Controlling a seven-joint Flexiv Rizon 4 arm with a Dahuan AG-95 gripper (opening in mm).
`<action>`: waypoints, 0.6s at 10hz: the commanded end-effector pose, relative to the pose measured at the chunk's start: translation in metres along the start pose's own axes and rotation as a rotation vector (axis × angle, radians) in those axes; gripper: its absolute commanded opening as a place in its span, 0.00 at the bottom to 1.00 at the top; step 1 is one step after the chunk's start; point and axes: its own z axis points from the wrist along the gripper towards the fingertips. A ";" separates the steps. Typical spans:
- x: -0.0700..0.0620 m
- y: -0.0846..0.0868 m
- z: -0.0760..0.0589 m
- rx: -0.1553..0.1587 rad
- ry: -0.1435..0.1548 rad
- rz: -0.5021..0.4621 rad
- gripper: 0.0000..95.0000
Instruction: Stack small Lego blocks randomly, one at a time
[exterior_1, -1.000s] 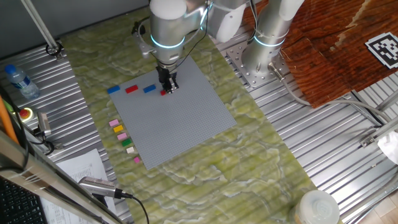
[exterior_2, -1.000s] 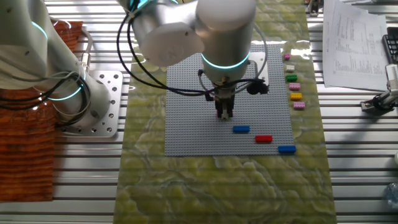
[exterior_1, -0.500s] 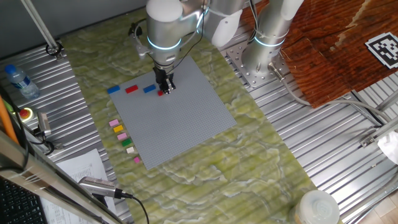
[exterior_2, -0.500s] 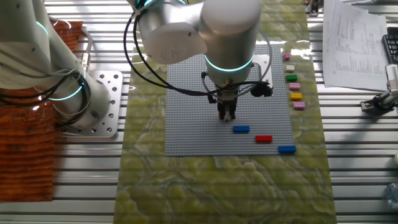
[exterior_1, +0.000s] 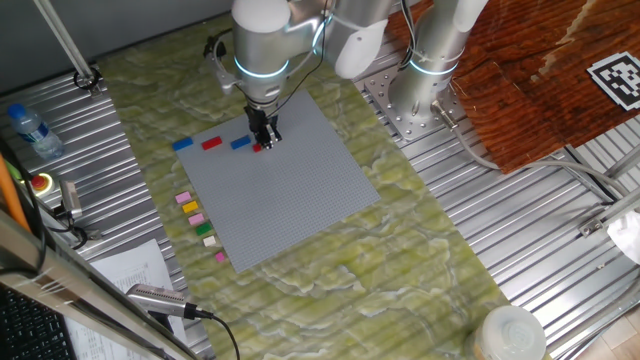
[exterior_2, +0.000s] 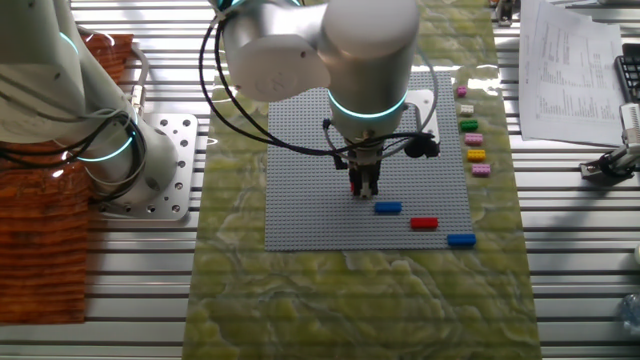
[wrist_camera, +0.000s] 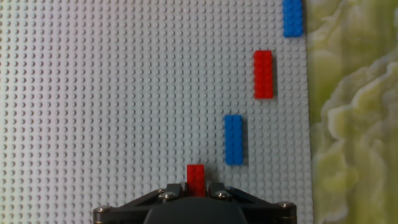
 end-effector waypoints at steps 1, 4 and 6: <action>0.000 0.000 -0.001 -0.001 0.007 -0.013 0.00; 0.000 0.000 0.001 -0.001 0.009 -0.019 0.00; 0.001 -0.002 0.000 -0.002 0.017 -0.036 0.00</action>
